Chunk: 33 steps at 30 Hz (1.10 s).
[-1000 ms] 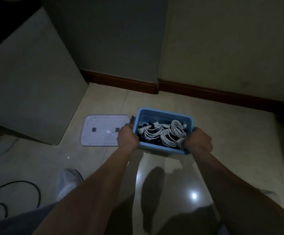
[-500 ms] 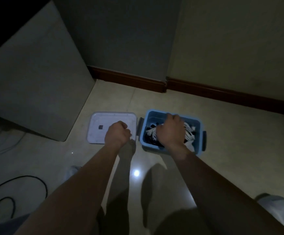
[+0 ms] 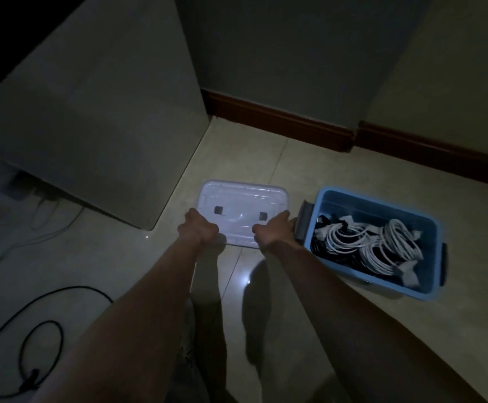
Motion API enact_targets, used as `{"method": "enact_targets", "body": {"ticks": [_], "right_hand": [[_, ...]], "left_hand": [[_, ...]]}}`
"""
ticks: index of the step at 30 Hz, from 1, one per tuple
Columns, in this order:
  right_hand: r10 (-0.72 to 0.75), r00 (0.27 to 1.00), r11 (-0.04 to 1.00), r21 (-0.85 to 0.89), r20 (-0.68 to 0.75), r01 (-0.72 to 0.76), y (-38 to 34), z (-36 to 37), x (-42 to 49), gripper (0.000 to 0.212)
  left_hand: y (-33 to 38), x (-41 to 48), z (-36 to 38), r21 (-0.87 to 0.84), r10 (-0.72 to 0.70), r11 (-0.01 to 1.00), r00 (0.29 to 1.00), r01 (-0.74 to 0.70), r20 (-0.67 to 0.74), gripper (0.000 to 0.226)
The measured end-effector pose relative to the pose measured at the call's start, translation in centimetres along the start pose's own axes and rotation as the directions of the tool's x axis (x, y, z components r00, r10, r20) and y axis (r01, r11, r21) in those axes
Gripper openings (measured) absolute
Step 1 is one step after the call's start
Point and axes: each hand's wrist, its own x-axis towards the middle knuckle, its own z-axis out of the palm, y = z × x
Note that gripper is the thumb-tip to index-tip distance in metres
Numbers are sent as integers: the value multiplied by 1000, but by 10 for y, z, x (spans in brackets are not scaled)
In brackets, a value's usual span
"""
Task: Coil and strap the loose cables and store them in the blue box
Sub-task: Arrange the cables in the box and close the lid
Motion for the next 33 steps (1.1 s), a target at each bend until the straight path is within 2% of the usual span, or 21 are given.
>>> {"method": "enact_targets", "body": {"ticks": [3, 6, 9, 11, 12, 15, 19, 20, 22, 24, 26, 28, 30, 31, 33], "right_hand": [[106, 994, 994, 34, 29, -107, 4, 3, 8, 105], [141, 990, 980, 143, 6, -141, 4, 10, 9, 106], [65, 998, 977, 204, -21, -59, -9, 17, -2, 116], [-25, 999, 987, 157, -39, 31, -24, 13, -14, 116], [-81, 995, 985, 151, -54, 89, -32, 5, -23, 110], [-221, 961, 951, 183, -168, 250, -51, -32, -48, 79], [-339, 830, 920, 29, -442, 391, -53, -96, -80, 43], [-343, 811, 900, 83, -474, 429, -48, -115, -87, 39], [-283, 821, 841, 283, -495, 460, -32, -147, -99, 37], [-189, 857, 792, 442, -480, 422, -14, -177, -109, 38], [-96, 886, 723, 581, -453, 375, 6, -201, -114, 39], [-24, 906, 630, 697, -424, 342, 31, -222, -119, 32], [-5, 913, 618, 717, -408, 323, 59, -236, -120, 20], [-23, 910, 676, 665, -414, 319, 73, -239, -118, 18], [-69, 898, 822, 484, -435, 298, 101, -244, -109, 34]], "left_hand": [[1, 3, 5, -110, -30, 993, 999, 31, 12, 71], [1, 3, 1, -179, -134, 976, 990, 125, -35, 79], [-5, 2, -14, -258, -211, 950, 972, 179, -104, 84], [-9, 1, -29, -381, -180, 916, 977, 122, -119, 77], [-9, -3, -36, -460, -149, 884, 982, 79, -117, 68], [7, -22, -55, -646, -128, 763, 983, 11, -134, 50], [44, -59, -68, -802, -65, 589, 984, -96, -165, 36], [54, -70, -68, -846, -33, 520, 987, -115, -155, 31], [70, -93, -64, -936, 22, 340, 995, -96, -95, 27], [83, -110, -60, -981, 63, 189, 998, -44, -33, 29], [92, -123, -54, -996, 126, 91, 992, 12, 24, 32], [102, -137, -43, -991, 224, 130, 974, 14, 44, 31], [111, -145, -30, -937, 320, 343, 946, -70, 47, 27], [116, -147, -23, -877, 349, 460, 936, -137, 36, 29], [128, -146, -5, -740, 341, 631, 940, -234, -6, 39]]}}
